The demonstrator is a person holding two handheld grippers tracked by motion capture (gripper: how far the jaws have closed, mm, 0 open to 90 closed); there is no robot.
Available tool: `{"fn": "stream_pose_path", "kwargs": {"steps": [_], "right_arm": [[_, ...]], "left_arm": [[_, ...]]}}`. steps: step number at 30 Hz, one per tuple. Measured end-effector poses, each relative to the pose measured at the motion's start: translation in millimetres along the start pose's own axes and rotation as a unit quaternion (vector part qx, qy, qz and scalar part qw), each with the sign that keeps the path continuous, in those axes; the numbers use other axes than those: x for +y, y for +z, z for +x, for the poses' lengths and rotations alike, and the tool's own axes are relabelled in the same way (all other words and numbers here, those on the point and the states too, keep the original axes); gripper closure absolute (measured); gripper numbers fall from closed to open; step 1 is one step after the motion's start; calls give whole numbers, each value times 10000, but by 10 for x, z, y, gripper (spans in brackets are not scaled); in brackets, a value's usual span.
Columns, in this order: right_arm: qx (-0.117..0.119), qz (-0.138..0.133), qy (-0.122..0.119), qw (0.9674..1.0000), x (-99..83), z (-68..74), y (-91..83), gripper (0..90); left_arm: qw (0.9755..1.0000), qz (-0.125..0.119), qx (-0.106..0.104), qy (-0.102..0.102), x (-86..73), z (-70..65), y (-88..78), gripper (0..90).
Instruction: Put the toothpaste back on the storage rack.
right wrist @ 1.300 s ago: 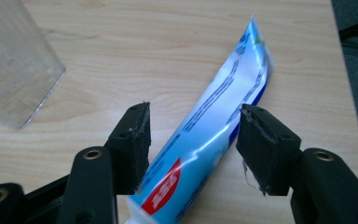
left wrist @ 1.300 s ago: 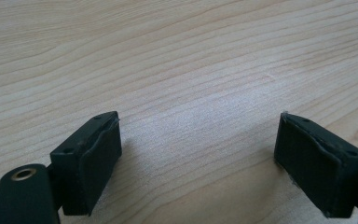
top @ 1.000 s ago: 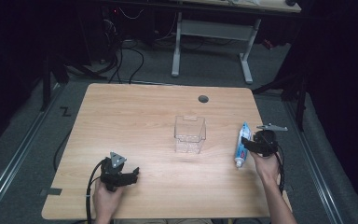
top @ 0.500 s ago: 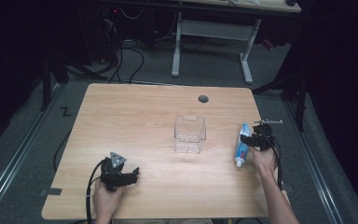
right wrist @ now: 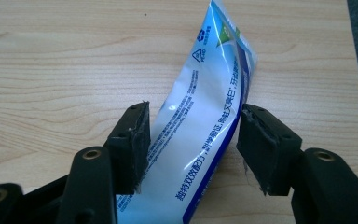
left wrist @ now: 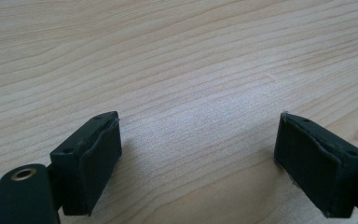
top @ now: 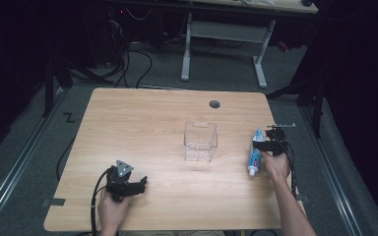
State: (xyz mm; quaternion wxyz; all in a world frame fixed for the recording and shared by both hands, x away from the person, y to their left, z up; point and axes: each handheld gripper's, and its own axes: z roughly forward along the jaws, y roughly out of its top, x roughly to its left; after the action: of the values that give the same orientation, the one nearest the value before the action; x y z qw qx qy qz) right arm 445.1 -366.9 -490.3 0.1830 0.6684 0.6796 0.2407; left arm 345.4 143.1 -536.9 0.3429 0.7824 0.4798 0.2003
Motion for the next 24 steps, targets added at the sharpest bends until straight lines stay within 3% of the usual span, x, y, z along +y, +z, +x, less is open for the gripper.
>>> {"fn": "stream_pose_path", "kwargs": {"steps": [11,15,24], "right_arm": [[148,170,23,9997,6,66,119,441],[85,360,-29,9993,11,105,183,451],[4,458,-198,9988,66,174,217,571]], "left_arm": [[10000,1,0,0,0,0,0,149],[10000,1,-1,0,0,0,0,149],[10000,0,-1,0,0,0,0,148]]}}
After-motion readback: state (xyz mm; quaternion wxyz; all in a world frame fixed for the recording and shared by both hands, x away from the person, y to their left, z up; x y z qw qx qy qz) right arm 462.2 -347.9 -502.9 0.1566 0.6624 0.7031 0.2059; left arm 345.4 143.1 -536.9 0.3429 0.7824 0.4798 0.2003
